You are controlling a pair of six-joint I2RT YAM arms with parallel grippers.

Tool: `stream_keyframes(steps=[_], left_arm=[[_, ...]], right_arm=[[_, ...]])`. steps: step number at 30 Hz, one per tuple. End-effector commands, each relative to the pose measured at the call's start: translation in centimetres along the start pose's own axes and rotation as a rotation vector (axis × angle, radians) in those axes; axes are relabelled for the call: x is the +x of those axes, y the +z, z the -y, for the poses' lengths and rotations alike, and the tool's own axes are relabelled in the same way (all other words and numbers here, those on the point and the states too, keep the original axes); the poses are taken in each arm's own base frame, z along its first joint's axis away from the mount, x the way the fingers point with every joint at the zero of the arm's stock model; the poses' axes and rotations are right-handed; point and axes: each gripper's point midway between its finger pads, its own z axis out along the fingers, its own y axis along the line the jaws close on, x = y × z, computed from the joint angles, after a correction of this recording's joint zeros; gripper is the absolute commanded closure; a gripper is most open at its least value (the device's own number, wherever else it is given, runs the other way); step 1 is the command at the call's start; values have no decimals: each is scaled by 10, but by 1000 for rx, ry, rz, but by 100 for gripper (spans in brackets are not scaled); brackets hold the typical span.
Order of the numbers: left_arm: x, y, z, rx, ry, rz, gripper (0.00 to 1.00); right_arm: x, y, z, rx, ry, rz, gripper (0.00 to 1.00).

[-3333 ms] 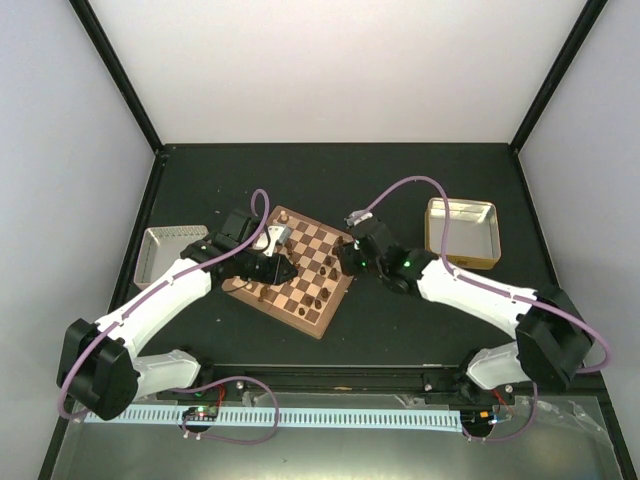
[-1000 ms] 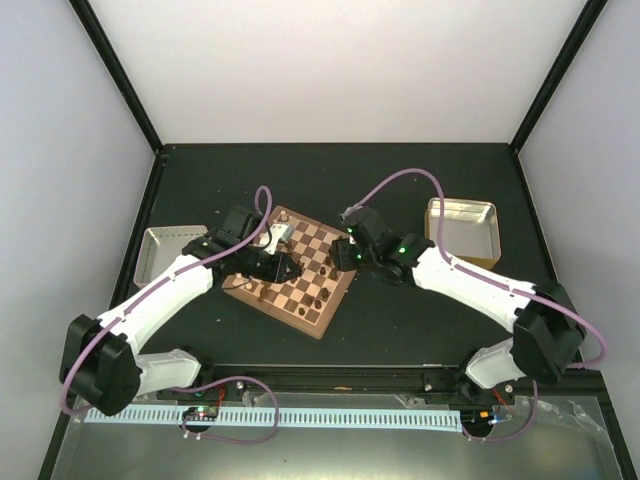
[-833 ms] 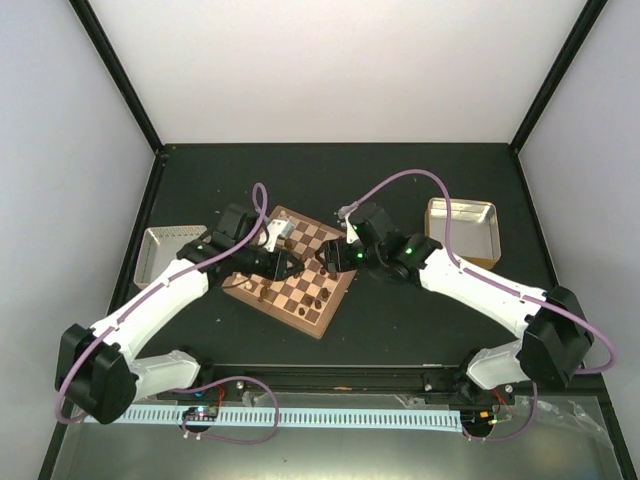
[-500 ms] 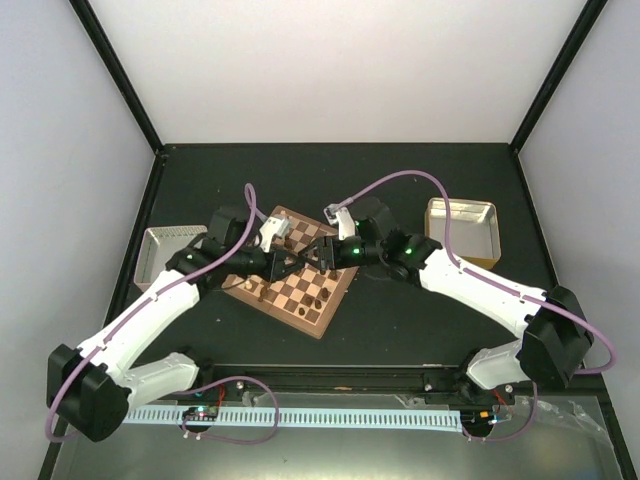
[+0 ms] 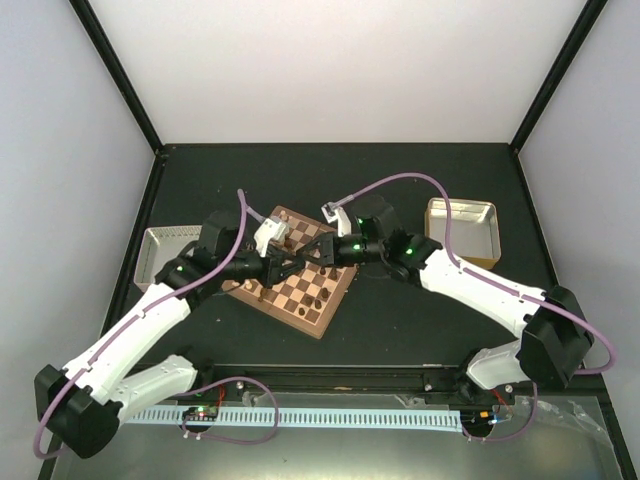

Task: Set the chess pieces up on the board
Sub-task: Place the chess piece on the chessboard.

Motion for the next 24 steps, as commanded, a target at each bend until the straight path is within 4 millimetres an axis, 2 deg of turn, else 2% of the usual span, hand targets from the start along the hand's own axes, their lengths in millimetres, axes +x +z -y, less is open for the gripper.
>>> stream_keyframes(steps=[1,2,5,10,12,14,19,22,24], left_arm=[[-24,-9,12,9,53,90,83],[-27,-11,13,9,46,108,72],[-34,-13,13,22,-5,175,49],[-42,-18,17,84,-93,308,35],[-48,-25,16,82,-102,374,34],[-54,-33,17,77,-95,437,36],[-65,-57,19,49,-39,593,50],[-65,-67,21,51,-16,652,54],[-65,-68,22,53,-8,660,64]], right_arm=[[-2,-1,-19,-117,62,11,88],[-9,-4,-25,-142,68,50,89],[-26,-11,-29,-191,167,157,89],[-46,-20,-40,-289,317,258,88],[-52,-25,-48,-342,357,280,88],[-55,-27,-48,-343,397,290,88],[-56,-27,-40,-360,483,299,88],[-56,-27,-39,-373,508,297,88],[-56,-28,-41,-385,517,296,88]])
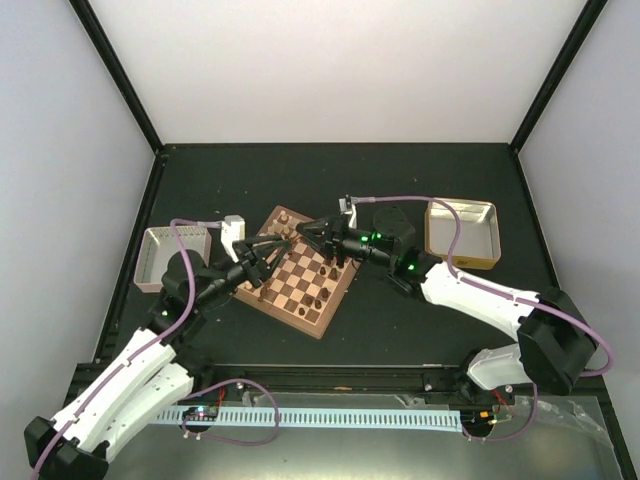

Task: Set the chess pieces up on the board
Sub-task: Place the chess piece on the chessboard.

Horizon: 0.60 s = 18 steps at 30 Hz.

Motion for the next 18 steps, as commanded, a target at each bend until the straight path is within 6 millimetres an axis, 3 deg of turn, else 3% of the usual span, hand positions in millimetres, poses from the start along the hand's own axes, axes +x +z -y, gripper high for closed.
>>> stream_keyframes(steps=[1,4,8,11,18], left_arm=[[-23,-5,11,27,45,115,66],[-21,-3,14,44,59,92,67],[-16,1,9,29,53,70,58],[-16,2,8,32,51,71,57],[-23,4,13,50,62,94,74]], right_arm=[[-4,-5,-20,-77,41,24,89],[-3,-5,-24,-95,47,15,89],[-3,-6,-30,-127,54,13,88],[-3,-6,-31,-140,69,5,88],[0,-4,-29,-145,90,-18,88]])
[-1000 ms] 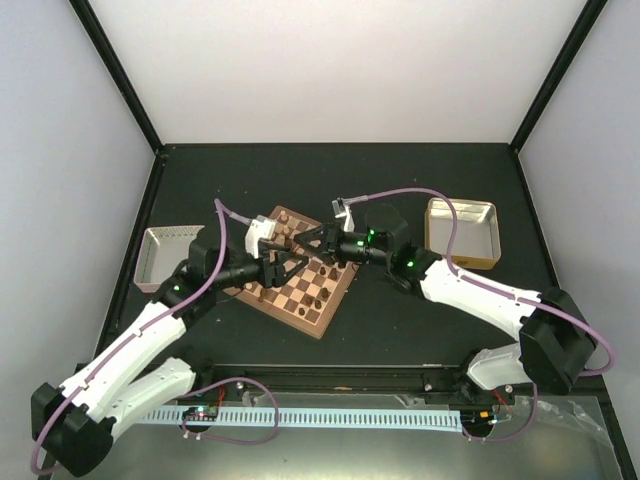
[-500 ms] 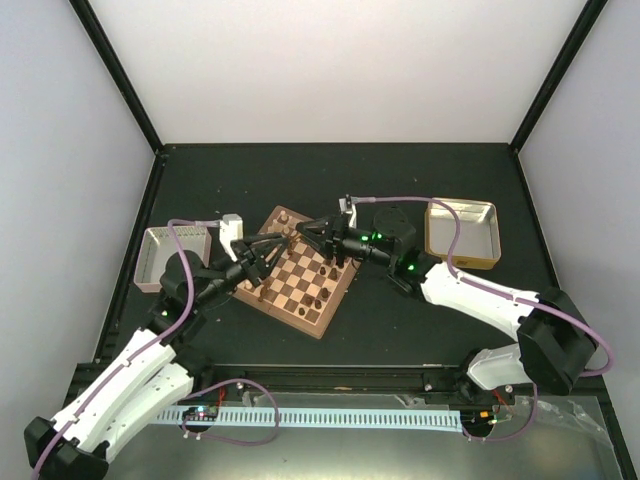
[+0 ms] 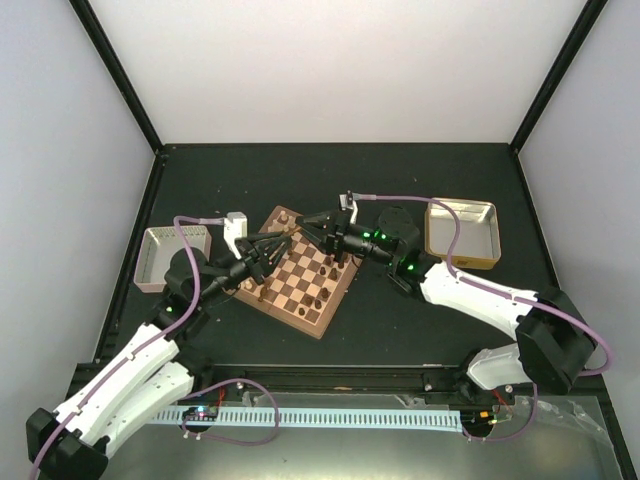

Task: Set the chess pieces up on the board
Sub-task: Place the chess piece on the chessboard.

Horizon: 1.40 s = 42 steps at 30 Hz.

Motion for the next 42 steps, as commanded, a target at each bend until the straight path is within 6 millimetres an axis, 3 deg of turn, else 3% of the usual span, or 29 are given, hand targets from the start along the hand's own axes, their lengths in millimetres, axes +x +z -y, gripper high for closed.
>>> stream_keyframes(steps=[1,7,13,18,21,26,30,42], left_arm=[[-14,1,9,27,32,45,75],[-18,0,7,7,42,61,93],[-6,-3,-11,-124,41,-46,97],[33,-8,-37,-266,14,-288,97],[54,-9,-44,-322,-32,-458,96],[80,-3,-50,-418,-113,-738,95],[101,0,-46,-509,-108,-990,96],[126,29,-39,-559,-4,-1355,96]], right_arm=[[1,-3,-5,-37,10,-11,88],[2,-2,2,-23,10,-18,86],[-22,-21,19,73,-84,115,46],[-64,-70,39,252,-258,369,30],[-88,-110,47,405,-391,540,28],[-111,-165,61,618,-542,714,28],[-120,-189,75,731,-599,753,28],[-122,-254,102,908,-608,910,27]])
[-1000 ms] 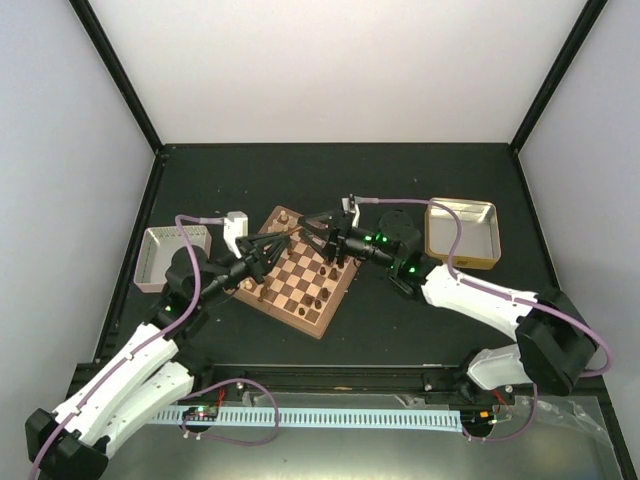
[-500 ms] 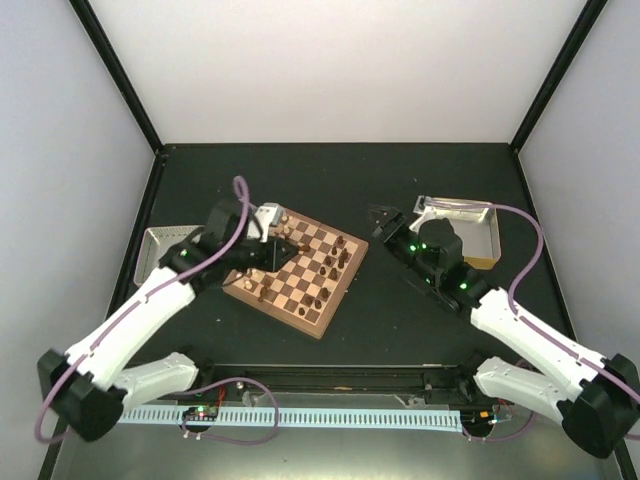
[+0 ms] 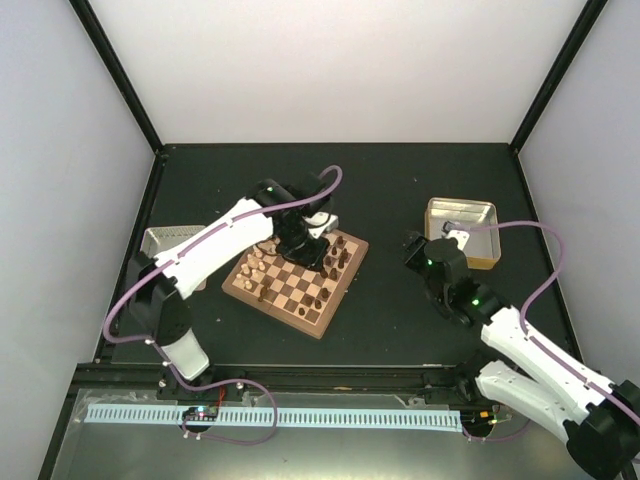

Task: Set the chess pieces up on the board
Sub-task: Place the chess piece on the chessboard.

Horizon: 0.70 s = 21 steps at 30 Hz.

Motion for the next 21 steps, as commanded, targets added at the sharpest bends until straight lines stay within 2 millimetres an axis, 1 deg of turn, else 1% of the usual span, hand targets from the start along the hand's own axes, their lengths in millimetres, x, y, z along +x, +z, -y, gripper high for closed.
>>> stream_keyframes(steps=[1,5,9,13,21], left_arm=[[19,-1,0,-79,65,-144,96],[11,17,1,-88,64,-191,96],[1,31,2,-88,62,-216,95],[-1,44,2,-83,56,-251,94],[-15,59,3,-94,49,-253,93]], right_arm=[[-14,-9,28,93,-14,95,27],[-14,-11,31,80,0,113,27],[-12,-9,35,97,-7,109,27],[-9,-7,36,102,-12,98,27],[-5,0,33,100,-22,78,27]])
